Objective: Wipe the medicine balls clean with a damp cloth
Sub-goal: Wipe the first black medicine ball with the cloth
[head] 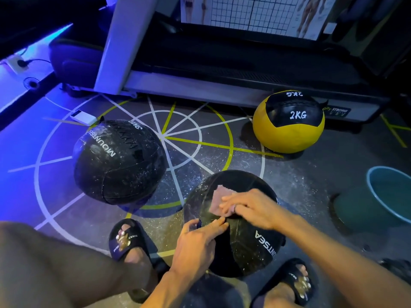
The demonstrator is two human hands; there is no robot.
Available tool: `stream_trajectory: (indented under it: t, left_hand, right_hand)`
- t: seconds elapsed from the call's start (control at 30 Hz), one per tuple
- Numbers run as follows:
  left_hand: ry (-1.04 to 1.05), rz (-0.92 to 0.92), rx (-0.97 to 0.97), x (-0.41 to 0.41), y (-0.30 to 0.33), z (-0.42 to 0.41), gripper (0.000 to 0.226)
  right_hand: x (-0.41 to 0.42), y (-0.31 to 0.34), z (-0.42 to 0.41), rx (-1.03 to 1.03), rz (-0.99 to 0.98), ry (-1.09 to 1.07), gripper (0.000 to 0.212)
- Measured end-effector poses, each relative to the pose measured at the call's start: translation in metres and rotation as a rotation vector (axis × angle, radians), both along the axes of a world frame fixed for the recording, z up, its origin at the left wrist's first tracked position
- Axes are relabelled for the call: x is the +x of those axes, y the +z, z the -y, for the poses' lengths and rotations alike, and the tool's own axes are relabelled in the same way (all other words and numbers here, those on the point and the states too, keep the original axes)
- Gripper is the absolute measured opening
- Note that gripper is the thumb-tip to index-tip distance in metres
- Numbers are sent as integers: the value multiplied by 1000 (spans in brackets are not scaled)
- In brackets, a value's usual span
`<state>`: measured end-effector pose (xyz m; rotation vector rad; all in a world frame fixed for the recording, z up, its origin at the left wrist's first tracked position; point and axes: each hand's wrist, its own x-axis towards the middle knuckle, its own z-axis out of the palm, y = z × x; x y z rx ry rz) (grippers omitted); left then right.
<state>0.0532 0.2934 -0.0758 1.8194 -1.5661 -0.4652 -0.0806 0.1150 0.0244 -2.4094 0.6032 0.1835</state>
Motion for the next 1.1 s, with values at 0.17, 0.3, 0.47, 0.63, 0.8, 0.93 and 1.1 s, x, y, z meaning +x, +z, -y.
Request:
stream_trajectory:
  t: [0.17,0.3,0.47,0.63,0.8,0.93,1.1]
  left_hand:
    - [-3,11,-4,3,-2,8,61]
    - [-29,60,75,15,9,9,78]
    - [4,57,138,27,10,12,67]
    - [-35,105,194,38,15,21,66]
    - [-36,108,175,38,18,21,67]
    - [-36,122,157,43,24,17,68]
    - [54,265,139,56,45,29,46]
  right_hand:
    - [-14,-15,7,-217,3,-203,51]
    - [-35,-34,-62,-386,163,-101,56]
    - [-76,-42,-98,-259,303,-108,31]
    - [-65,-20,-70,-128,355,-751,34]
    - [-28,-13,-72,-122,524,-825,34]
    - [-39,-39,-98,-218,287,-516,29]
    - [-87,-64,-96,-89,199,-888,36]
